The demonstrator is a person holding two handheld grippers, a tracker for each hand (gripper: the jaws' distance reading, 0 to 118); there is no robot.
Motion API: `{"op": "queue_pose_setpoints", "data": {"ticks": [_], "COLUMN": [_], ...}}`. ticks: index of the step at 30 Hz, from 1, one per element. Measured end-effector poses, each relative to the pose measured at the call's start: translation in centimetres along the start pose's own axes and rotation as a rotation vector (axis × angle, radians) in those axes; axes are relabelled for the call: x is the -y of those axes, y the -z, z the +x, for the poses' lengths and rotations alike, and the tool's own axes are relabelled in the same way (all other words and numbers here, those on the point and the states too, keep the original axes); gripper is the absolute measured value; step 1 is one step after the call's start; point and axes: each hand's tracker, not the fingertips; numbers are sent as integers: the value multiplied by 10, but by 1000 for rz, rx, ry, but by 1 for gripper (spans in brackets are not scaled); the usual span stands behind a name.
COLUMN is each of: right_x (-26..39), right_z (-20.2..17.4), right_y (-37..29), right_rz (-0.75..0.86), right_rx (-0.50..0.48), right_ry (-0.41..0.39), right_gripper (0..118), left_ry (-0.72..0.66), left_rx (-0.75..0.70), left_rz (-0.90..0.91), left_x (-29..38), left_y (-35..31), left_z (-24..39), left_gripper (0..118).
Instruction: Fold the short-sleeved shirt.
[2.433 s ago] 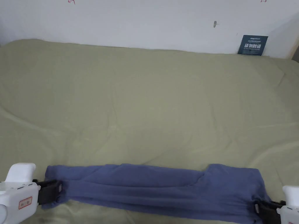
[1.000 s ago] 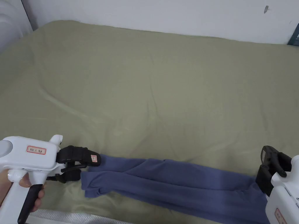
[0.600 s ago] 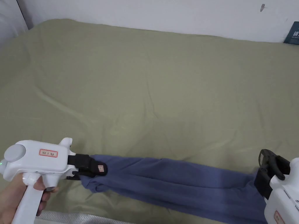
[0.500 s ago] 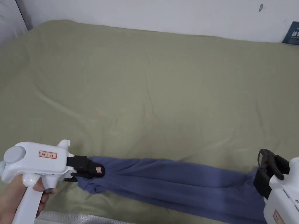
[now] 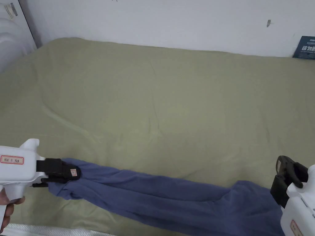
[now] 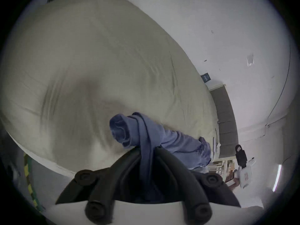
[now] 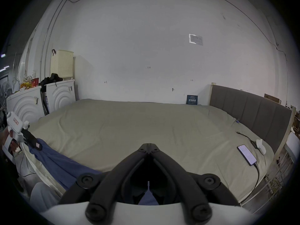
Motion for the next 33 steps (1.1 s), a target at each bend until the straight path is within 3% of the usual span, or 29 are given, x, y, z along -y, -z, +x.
{"op": "queue_pose_setpoints", "data": {"ticks": [10, 19, 20, 21, 22, 23, 25, 27, 28, 29, 31, 33], "right_x": [5, 15, 16, 17, 18, 19, 20, 20, 21, 21, 21, 22], "right_z": [23, 40, 42, 43, 44, 45, 45, 46, 45, 45, 44, 42], "right_y": [-21, -26, -26, -26, -26, -26, -26, -27, -27, -27, -27, -27], "right_rz": [8, -16, -23, -27, -30, -35, -40, -45, -48, -50, -49, -52], "right_rx": [14, 34, 37, 40, 42, 44, 49, 49, 48, 48, 45, 40], "right_ry": [9, 26, 25, 28, 31, 32, 33, 37, 38, 38, 40, 44], "right_gripper": [0, 0, 0, 0, 0, 0, 0, 0, 0, 0, 0, 0], "left_ry": [256, 406, 392, 397, 372, 354, 318, 324, 328, 323, 303, 270], "left_rx": [-21, -145, -134, -87, -26, 12, 49, 78, 102, 101, 106, 88], "left_rz": [-73, -193, -202, -213, -210, -218, -175, -163, -140, -113, -78, -58], "left_x": [39, 89, 91, 93, 96, 98, 95, 91, 88, 84, 78, 66], "left_y": [73, 215, 224, 228, 229, 229, 216, 197, 186, 173, 153, 144], "left_z": [149, 194, 194, 191, 190, 190, 190, 190, 187, 182, 175, 165], "left_gripper": [6, 8, 18, 45, 94, 116, 118, 110, 95, 73, 0, 0]}}
